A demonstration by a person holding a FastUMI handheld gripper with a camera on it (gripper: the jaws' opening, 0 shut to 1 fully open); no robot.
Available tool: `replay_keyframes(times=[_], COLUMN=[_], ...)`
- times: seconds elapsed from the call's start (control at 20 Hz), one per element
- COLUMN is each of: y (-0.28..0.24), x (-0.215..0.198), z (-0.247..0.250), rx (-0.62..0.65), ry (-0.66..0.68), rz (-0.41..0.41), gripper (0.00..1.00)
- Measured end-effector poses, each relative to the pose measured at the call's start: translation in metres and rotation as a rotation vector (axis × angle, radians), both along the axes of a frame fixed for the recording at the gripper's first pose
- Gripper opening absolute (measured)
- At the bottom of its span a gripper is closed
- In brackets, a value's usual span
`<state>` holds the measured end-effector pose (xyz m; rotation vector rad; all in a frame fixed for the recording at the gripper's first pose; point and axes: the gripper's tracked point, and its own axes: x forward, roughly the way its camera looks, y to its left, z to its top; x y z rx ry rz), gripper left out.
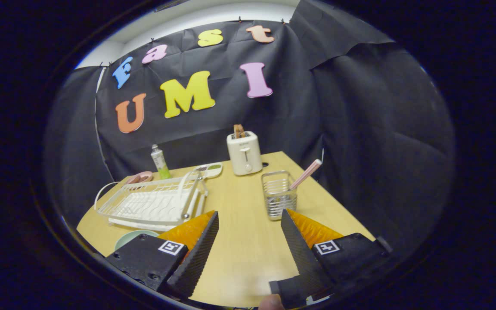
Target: Take the plate from the dish rack, then take the spoon from the basket and place it into the plate.
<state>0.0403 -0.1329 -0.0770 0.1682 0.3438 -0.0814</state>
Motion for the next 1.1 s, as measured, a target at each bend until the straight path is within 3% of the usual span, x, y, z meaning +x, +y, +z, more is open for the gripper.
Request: replay_keyframes(times=[0.15, 0.35, 0.45, 0.65, 0.9, 1.1], y=[-0.042, -0.063, -0.066, -0.066, -0.062, -0.046], x=[0.024, 0.072, 0.092, 0.121, 0.132, 0.128], z=[0.001, -0.010, -0.016, -0.026, -0.026, -0.017], rx=[-0.024, -0.003, 0.017, 0.129, 0.137, 0.160], ry=[-0.042, -0.039, -0.025, 0.005, 0.007, 0.010], rz=[-0.060, -0.045, -0.029, 0.002, 0.010, 0.063], gripper=[0.97, 0.97, 0.91, 0.72, 0.37, 0.25])
